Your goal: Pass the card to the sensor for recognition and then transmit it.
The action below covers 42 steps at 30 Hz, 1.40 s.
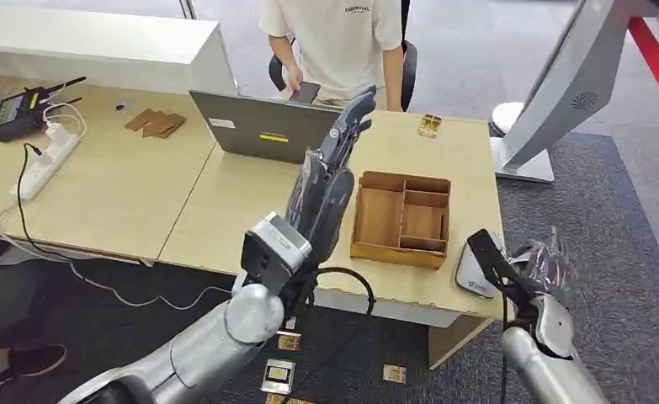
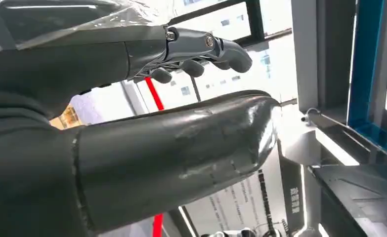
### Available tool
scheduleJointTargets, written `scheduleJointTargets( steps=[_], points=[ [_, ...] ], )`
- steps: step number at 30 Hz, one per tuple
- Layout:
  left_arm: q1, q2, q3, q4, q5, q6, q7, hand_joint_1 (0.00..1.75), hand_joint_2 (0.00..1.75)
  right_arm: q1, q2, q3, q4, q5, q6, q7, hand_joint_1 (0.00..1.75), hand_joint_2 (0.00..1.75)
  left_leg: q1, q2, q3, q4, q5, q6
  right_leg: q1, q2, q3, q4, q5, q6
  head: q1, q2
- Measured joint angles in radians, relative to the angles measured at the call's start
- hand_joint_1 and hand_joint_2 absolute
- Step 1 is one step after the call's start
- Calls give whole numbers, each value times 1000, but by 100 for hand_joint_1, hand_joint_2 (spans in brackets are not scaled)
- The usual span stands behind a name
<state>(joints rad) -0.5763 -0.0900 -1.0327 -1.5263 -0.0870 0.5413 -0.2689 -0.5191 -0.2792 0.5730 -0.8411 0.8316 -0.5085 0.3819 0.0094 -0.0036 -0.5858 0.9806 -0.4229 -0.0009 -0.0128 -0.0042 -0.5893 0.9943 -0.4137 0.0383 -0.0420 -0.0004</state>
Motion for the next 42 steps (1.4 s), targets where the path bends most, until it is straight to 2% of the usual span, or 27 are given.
scheduleJointTargets(
  steps=[17, 26, 42],
  points=[
    [-1, -2, -9, 2, 3, -5, 0, 0, 0, -1, 46, 37, 8, 38, 13, -3, 175, 175, 0, 0, 0, 0, 0, 0, 0, 0, 0, 0, 0, 0, 0, 0],
    [-1, -2, -13, 2, 0, -21, 0, 0, 0, -1, 53, 54, 14, 46, 77, 3, 175, 175, 0, 0, 0, 0, 0, 0, 0, 0, 0, 0, 0, 0, 0, 0],
    [-1, -7, -14, 2, 0, -29, 0, 0, 0, -22, 52, 59, 78, 30, 121, 11, 175, 175, 0, 0, 1, 0, 0, 0, 0, 0, 0, 0, 0, 0, 0, 0]
  ],
)
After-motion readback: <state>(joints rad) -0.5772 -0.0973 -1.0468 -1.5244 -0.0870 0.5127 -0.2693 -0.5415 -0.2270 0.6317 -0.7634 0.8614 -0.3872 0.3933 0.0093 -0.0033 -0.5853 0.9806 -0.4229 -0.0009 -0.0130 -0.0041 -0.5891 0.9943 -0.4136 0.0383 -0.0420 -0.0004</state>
